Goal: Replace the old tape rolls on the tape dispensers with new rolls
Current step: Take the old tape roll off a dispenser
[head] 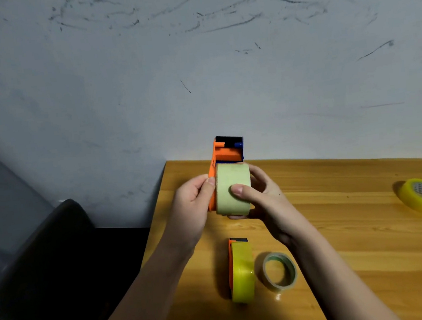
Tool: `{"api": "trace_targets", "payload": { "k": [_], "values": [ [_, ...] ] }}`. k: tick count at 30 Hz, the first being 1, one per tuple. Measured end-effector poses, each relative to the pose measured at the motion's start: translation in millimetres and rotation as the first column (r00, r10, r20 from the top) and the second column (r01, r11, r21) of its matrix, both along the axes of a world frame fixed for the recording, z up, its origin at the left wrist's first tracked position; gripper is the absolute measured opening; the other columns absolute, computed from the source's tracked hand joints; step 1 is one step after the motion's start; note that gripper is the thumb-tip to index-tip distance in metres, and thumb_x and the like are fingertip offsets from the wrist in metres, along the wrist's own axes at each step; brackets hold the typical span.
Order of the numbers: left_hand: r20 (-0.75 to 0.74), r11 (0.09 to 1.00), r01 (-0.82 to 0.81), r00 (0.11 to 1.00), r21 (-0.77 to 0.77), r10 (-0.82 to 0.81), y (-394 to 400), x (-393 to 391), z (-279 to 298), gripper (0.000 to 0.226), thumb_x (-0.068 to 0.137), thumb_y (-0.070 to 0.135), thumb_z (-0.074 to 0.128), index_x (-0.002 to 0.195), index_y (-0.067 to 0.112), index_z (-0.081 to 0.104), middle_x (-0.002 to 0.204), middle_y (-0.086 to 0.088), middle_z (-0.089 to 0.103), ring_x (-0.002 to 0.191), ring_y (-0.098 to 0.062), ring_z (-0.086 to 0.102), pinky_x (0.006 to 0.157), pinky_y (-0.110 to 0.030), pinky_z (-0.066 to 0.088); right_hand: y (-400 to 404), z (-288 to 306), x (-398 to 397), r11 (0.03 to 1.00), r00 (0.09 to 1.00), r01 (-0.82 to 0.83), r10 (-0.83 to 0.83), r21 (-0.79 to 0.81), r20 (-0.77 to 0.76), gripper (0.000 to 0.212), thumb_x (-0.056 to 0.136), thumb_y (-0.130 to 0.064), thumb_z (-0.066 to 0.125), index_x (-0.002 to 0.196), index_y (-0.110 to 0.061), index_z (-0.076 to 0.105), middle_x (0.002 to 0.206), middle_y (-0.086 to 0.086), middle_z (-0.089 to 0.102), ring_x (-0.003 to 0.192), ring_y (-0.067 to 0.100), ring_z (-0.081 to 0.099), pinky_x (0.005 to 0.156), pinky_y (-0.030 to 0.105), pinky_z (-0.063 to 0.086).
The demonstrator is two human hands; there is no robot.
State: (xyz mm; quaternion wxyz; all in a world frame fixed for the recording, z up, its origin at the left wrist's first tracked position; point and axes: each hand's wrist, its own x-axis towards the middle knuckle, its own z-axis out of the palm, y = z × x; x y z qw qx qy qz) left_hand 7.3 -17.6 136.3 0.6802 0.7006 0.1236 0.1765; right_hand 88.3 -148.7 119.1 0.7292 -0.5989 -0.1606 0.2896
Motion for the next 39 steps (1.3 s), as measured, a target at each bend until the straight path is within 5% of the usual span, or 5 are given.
{"api": "trace_targets", "payload": {
  "k": [10, 12, 18, 29, 39],
  "values": [
    [-0.172, 0.986, 0.001, 0.985, -0.165, -0.030, 3, 5, 2, 0.024, 0.091, 0.038, 0.055, 0.101, 0.021, 0.068, 0.105, -0.021, 0.068, 0.100, -0.032, 0.064, 0.095, -0.051, 0.049, -4, -3, 5, 0.998, 0.999, -0.042, 0.044, -0.053, 0.026, 0.070, 0.057, -0.040, 0.077, 0.122, -0.025, 0.056, 0.121, 0.006, 0.061, 0.090, 0.023, 0.070, 0.063, 0.037, 0.057],
    [-0.239, 0.956, -0.016, 0.969, -0.294, -0.057, 3, 7, -1, 0.062, 0.071, 0.058, 0.062, 0.118, 0.018, 0.061, 0.112, -0.016, 0.067, 0.107, -0.030, 0.063, 0.099, -0.054, 0.045, -2, -6, 4, 0.995, 0.994, -0.063, 0.070, -0.073, 0.088, 0.069, 0.060, -0.040, 0.077, 0.124, -0.028, 0.054, 0.122, 0.003, 0.060, 0.099, 0.024, 0.067, 0.065, 0.038, 0.057],
    [-0.170, 0.959, -0.258, 0.957, -0.121, 0.236, -13, 9, -2, 0.029, 0.098, 0.037, 0.040, 0.112, 0.016, 0.056, 0.099, -0.001, 0.057, 0.079, -0.004, 0.054, 0.057, -0.015, 0.041, 4, -8, -5, 0.988, 0.988, -0.149, 0.150, 0.048, -0.031, 0.068, 0.064, -0.039, 0.072, 0.128, -0.023, 0.053, 0.111, 0.001, 0.065, 0.090, 0.022, 0.069, 0.064, 0.036, 0.057],
    [-0.048, 0.939, -0.345, 0.938, -0.007, 0.344, -12, 10, 8, 0.036, 0.100, 0.015, 0.038, 0.067, 0.007, 0.050, 0.061, -0.005, 0.051, 0.045, -0.003, 0.050, 0.043, -0.013, 0.038, 10, -1, -10, 0.992, 0.992, -0.119, 0.117, 0.046, 0.035, 0.064, 0.064, -0.035, 0.074, 0.124, -0.027, 0.057, 0.112, 0.000, 0.066, 0.090, 0.019, 0.067, 0.064, 0.035, 0.057],
    [-0.011, 0.959, -0.280, 0.960, 0.044, 0.280, -9, 10, 4, 0.036, 0.101, 0.017, 0.035, 0.076, 0.001, 0.056, 0.063, -0.005, 0.056, 0.051, -0.006, 0.053, 0.047, -0.019, 0.041, 10, -5, -9, 0.999, 0.993, -0.053, 0.052, 0.001, 0.102, 0.069, 0.062, -0.036, 0.077, 0.127, -0.032, 0.055, 0.121, 0.000, 0.064, 0.102, 0.023, 0.063, 0.081, 0.061, 0.051]
  ]
}}
